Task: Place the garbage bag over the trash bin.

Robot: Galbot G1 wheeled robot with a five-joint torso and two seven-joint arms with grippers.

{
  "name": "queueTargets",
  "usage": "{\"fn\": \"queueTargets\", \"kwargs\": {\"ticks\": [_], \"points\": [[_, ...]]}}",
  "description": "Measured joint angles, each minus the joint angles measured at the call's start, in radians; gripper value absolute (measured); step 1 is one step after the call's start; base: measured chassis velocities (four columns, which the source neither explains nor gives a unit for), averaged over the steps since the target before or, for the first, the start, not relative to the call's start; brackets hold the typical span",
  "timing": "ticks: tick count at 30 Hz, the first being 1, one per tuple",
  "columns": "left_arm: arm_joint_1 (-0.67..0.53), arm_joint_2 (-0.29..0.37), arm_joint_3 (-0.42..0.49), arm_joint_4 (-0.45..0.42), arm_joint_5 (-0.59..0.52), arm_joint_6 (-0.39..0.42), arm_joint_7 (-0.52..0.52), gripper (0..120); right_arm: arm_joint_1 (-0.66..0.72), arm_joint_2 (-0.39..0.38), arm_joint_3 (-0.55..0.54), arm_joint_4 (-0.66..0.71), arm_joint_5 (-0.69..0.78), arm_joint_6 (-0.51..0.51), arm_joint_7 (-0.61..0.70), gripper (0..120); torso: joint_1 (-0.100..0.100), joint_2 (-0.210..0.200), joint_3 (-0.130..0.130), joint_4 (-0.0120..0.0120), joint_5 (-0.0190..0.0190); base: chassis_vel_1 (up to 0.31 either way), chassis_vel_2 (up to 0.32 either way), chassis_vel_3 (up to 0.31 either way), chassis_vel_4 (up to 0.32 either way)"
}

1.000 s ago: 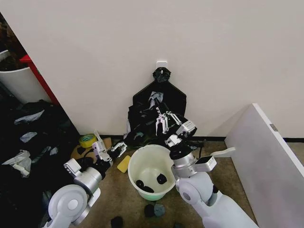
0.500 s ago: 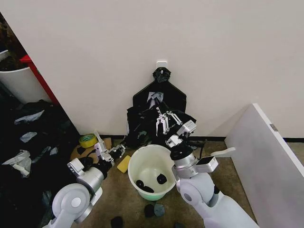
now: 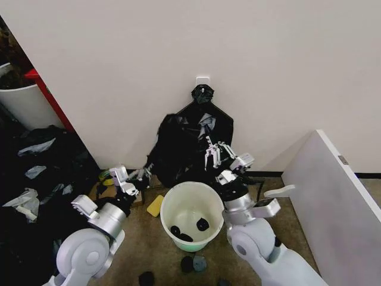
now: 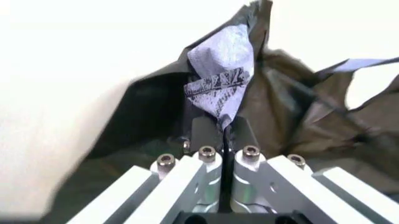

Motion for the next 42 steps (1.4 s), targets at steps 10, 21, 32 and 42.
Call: {"fn": "queueTargets", "kwargs": {"ticks": [10,21,32,42], "points": [[0.044,0.030,-0.009,-0.059,0.047,-0.070,0.051,0,-0.054,-0.045,-0.012,0.162,-0.030,-0.177,0.240,0,0.000,0.000,0.000,0.0000,0.0000,0.000,0.000,0.000,0.000],[0.036,0.048,-0.002,-0.157,-0.237,0.142,-0.149,0,-0.107,-0.097,-0.040,0.331,0.154,-0.418,0.474,0,0.000,0.000,0.000,-0.0001,0.0000,0.000,0.000,0.000,0.000],[0.002,0.053,0.024,-0.151,-0.385,0.262,-0.248,0,-0.098,-0.108,-0.029,0.334,0.208,-0.507,0.542,0,0.000,0.000,0.000,-0.0001,-0.0002,0.000,0.000,0.000,0.000],[-0.015,-0.007,0.087,-0.048,-0.365,0.270,-0.240,0,-0.089,-0.104,-0.018,0.331,0.180,-0.518,0.551,0,0.000,0.000,0.000,0.0000,-0.0001,0.000,0.000,0.000,0.000]]}}
